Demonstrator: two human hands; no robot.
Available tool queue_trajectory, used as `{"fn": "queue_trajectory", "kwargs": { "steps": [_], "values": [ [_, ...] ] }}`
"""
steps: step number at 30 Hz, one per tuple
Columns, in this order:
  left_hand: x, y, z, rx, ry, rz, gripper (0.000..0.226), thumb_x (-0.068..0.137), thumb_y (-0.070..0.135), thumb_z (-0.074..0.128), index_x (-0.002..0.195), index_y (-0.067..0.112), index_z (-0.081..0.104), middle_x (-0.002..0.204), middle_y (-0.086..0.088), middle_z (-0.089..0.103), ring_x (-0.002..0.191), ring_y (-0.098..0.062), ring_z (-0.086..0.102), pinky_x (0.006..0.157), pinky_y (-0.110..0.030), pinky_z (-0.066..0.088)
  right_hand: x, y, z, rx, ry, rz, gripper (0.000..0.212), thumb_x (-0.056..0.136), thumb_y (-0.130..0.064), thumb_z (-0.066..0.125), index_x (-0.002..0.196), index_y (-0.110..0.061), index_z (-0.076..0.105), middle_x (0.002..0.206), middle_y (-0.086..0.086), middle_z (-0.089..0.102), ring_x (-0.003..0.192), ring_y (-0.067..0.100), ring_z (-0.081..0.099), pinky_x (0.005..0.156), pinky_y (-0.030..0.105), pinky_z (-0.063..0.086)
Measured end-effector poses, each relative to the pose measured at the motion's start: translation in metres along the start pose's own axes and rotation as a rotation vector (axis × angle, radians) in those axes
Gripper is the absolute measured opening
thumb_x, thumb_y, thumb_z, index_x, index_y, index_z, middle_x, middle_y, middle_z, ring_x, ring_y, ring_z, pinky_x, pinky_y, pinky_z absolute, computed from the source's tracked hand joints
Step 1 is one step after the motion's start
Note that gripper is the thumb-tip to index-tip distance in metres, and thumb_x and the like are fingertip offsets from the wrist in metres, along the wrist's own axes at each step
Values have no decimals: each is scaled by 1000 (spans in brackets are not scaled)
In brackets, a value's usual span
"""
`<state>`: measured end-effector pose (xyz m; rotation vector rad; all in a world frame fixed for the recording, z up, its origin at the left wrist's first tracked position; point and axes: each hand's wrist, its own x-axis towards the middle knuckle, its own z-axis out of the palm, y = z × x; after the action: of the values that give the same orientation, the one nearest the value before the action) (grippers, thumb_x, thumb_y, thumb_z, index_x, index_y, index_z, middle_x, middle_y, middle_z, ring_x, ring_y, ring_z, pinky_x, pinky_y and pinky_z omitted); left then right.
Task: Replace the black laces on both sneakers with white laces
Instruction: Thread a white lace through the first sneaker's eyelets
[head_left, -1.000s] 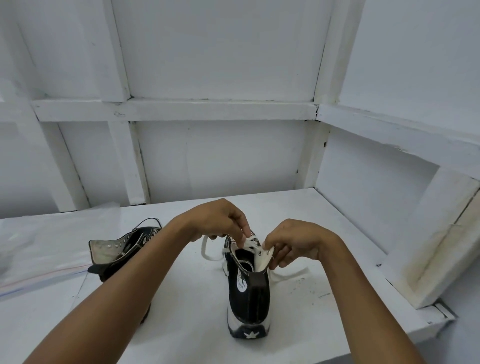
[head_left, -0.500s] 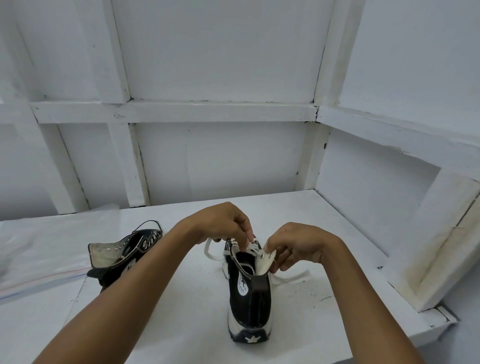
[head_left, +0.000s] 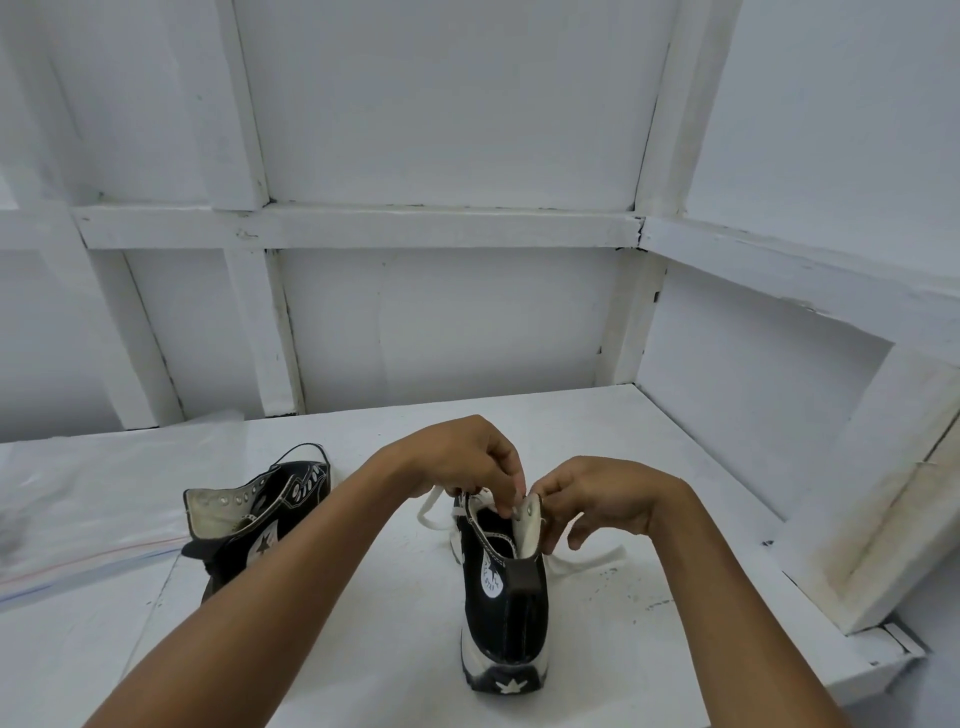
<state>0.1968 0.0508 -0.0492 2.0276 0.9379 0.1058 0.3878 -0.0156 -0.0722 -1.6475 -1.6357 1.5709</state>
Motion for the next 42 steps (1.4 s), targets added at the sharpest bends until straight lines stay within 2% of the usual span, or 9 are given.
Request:
{"fn": "queue_trajectory", "kwargs": {
  "steps": [4, 8, 14, 17, 23, 29, 32, 35, 42],
  "values": [
    [1, -2, -1, 9, -11, -13, 11, 78, 5, 69, 84, 12, 74, 75, -3, 72, 55, -7, 43, 49, -20, 29, 5, 6, 1, -4, -7, -17, 21, 73, -9, 57, 90, -12, 69, 95, 13, 71, 86, 21, 68, 68, 24, 46],
    [0, -7, -10, 0, 14, -15, 5, 86, 15, 69, 84, 17, 73, 69, 1, 70, 52, -6, 43, 50, -22, 32, 9, 10, -3, 153, 96, -16, 11, 87, -4, 55, 84, -5, 66, 83, 14, 69, 81, 24, 69, 64, 25, 48],
    [-2, -18, -21, -35, 63, -38, 7, 87, 17, 69, 84, 14, 74, 66, -1, 65, 53, -11, 42, 51, -23, 34, 13, 8, -4, 813, 222, -28, 27, 94, -5, 48, 69, -2, 58, 87, 24, 71, 78, 37, 71, 70, 40, 61],
    [-1, -21, -25, -37, 82, -40, 8, 87, 18, 70, 84, 13, 76, 63, 2, 62, 54, -11, 44, 53, -23, 36, 15, 9, -6, 1001, 212, -74, 31, 96, -7, 42, 69, -4, 55, 71, 18, 66, 66, 34, 70, 56, 37, 60],
    [0, -21, -32, -57, 70, -9, 9, 84, 18, 75, 88, 10, 75, 66, 1, 61, 56, -12, 44, 54, -24, 37, 13, 15, -8, 607, 257, 41, 23, 93, -15, 51, 70, -15, 48, 55, -4, 33, 40, 7, 22, 45, 21, 16],
    [5, -21, -28, 176, 129, 85, 22, 79, -1, 71, 93, 15, 72, 83, -2, 69, 71, -13, 59, 66, -31, 46, 2, 10, 0, 112, 54, -12, 25, 96, -20, 56, 76, -12, 70, 70, 1, 61, 47, 9, 23, 47, 24, 19],
    [8, -22, -24, 318, 309, 99, 16, 84, 4, 67, 88, 20, 70, 79, 4, 66, 68, -12, 59, 65, -28, 51, 1, 17, -6, 97, 8, -64, 18, 90, -16, 54, 88, -4, 67, 70, 1, 61, 47, 7, 26, 46, 20, 22],
    [10, -25, -25, 82, 393, 89, 2, 86, 7, 71, 86, 9, 70, 78, -4, 70, 69, -16, 68, 70, -35, 62, 1, 24, -10, 102, -20, -90, 22, 81, -22, 61, 90, -3, 66, 75, 4, 58, 52, 8, 34, 47, 19, 28],
    [-1, -18, -27, -182, 77, 44, 9, 86, 4, 71, 94, 0, 71, 78, -14, 73, 77, -21, 71, 79, -35, 60, 8, 27, -13, 569, 117, -83, 8, 71, -13, 61, 65, -9, 58, 76, 12, 65, 69, 20, 58, 56, 26, 45]
  ]
}}
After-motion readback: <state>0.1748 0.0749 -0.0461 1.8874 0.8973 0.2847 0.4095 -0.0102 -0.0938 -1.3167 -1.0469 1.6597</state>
